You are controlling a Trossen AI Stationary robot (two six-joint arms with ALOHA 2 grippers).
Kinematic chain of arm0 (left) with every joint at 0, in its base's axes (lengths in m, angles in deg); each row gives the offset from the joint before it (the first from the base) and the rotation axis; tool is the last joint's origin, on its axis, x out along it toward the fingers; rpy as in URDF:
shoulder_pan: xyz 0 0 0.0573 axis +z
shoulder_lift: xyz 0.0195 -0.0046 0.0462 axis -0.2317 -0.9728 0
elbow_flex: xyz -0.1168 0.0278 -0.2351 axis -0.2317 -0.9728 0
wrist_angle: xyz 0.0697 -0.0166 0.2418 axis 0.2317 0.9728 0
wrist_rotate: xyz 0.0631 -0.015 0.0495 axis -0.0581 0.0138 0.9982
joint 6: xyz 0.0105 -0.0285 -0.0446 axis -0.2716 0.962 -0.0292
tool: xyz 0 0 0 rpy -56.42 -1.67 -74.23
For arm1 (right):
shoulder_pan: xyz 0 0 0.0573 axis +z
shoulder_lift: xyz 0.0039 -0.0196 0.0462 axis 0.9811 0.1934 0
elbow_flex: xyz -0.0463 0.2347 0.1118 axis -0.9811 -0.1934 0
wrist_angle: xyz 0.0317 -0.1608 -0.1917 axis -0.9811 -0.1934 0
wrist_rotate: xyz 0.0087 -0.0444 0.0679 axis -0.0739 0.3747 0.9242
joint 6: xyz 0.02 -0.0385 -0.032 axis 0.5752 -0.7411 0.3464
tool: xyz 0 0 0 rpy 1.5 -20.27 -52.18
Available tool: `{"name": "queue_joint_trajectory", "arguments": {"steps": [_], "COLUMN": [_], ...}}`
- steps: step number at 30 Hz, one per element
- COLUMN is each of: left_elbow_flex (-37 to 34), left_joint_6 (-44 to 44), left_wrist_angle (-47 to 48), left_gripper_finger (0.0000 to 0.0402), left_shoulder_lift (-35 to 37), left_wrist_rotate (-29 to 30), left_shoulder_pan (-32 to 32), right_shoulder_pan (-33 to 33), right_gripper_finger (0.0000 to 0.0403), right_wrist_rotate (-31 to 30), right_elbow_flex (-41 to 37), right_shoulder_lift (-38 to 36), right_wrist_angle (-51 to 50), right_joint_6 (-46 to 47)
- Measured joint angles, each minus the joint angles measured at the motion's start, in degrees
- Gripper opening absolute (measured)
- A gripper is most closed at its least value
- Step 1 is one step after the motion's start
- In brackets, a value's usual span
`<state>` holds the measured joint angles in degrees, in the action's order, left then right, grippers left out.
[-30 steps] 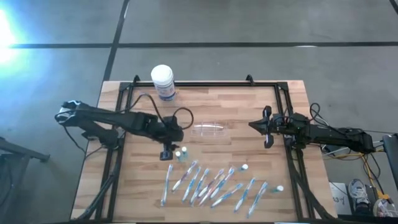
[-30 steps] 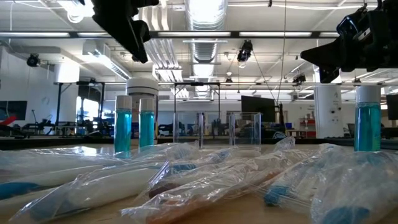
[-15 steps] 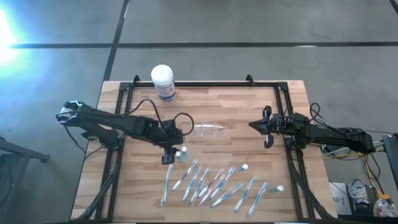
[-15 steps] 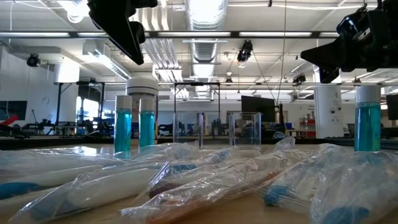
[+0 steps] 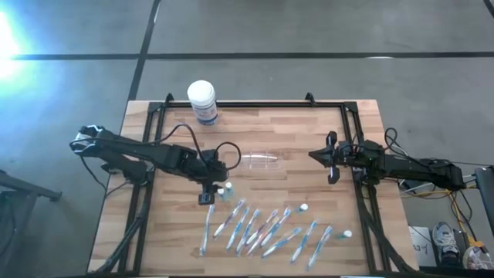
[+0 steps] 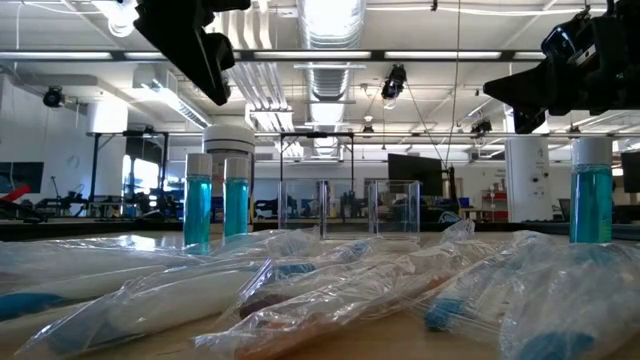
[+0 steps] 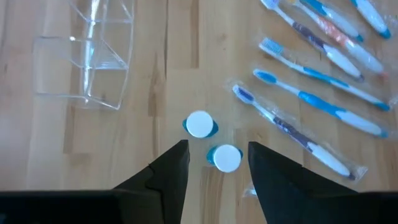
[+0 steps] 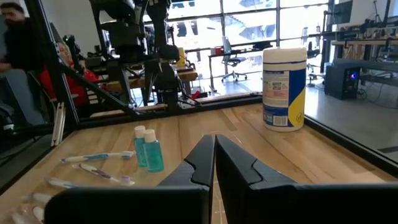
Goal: Pick & Place toothbrushing station
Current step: Put the blue mouthwash into the transparent bin organizer
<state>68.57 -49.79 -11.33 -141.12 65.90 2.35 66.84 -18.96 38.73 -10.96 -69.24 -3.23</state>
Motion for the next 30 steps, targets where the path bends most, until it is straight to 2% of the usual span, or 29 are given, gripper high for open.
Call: {"name": "queue_joint_trajectory", "arguments": {"steps": [7,15,20,24,30], "left_elbow_flex": [0.07,4.18,8.21,10.53,11.61], "left_joint_6": [2.09,-2.67,-4.55,-2.43,-3.36], "left_wrist_angle": [-1.0,-0.32,2.52,5.34,8.22], "left_gripper_finger": [0.017,0.017,0.017,0.017,0.017], "left_shoulder_lift": [-2.11,-8.56,-12.38,-15.47,-18.1], "left_wrist_rotate": [-0.28,-0.53,-0.51,-0.44,-1.16], "left_shoulder_pan": [0.54,0.72,1.41,2.79,3.52], "right_shoulder_pan": [0.0,0.0,0.0,0.0,0.0], "right_gripper_finger": [0.0013,0.0013,0.0013,0.0013,0.0013], "right_wrist_rotate": [0.0,0.0,0.0,0.0,0.0], "right_elbow_flex": [0.0,0.0,0.0,0.0,0.0], "right_shoulder_lift": [-0.01,-0.04,0.0,0.0,0.0], "right_wrist_angle": [0.0,0.01,0.02,0.02,0.02], "right_joint_6": [-0.83,-0.8,-0.83,-0.8,-0.83]}}
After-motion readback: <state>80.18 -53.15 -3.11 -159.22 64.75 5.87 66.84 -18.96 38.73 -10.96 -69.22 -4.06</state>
